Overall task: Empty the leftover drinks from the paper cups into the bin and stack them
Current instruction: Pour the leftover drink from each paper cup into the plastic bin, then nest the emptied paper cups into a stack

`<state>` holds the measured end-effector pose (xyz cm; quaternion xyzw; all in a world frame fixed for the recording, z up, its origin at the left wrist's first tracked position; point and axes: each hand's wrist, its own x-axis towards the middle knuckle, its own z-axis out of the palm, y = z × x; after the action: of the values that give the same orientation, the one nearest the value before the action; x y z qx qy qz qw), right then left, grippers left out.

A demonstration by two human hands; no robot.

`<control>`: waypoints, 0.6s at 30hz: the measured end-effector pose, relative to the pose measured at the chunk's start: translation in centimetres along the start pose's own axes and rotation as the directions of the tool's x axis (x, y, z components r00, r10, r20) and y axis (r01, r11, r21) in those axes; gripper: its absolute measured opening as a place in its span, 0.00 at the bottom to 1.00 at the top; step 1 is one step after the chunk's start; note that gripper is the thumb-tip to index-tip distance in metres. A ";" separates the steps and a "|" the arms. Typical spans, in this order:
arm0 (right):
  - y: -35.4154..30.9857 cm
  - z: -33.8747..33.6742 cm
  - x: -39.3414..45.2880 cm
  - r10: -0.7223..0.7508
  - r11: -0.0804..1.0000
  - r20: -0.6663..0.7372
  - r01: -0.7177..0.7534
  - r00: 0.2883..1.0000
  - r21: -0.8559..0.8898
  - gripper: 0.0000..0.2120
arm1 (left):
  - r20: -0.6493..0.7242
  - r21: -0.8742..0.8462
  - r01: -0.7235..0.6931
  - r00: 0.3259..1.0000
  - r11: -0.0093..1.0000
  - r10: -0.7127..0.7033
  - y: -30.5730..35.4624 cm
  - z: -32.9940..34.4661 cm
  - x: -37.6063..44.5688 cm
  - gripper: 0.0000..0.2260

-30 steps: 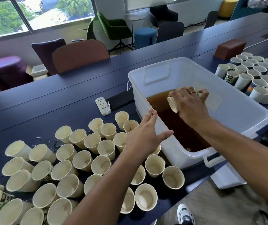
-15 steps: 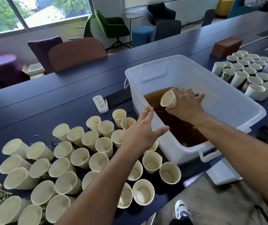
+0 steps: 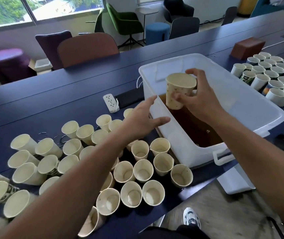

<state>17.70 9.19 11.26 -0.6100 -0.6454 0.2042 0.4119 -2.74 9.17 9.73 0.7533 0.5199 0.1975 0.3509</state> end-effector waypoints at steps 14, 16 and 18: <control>-6.2 7.9 -7.0 -0.145 0.950 0.434 0.002 0.889 0.314 0.33 | -0.315 -0.468 -0.001 0.934 0.884 -0.166 -5.5 1.0 -11.9 0.29; -6.4 9.8 -8.2 -0.150 0.938 0.537 -0.052 0.830 0.343 0.31 | -0.370 -0.545 0.024 0.890 0.838 -0.267 -7.1 2.5 -14.5 0.28; -6.7 11.6 -9.0 -0.151 0.924 0.633 -0.120 0.760 0.364 0.31 | -0.424 -0.601 0.031 0.835 0.799 -0.351 -8.1 3.5 -16.8 0.28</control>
<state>3.73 2.25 7.11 -0.4031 -0.7000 0.5213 0.2750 -12.06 -5.72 2.50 0.4729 0.5867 0.5001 0.4267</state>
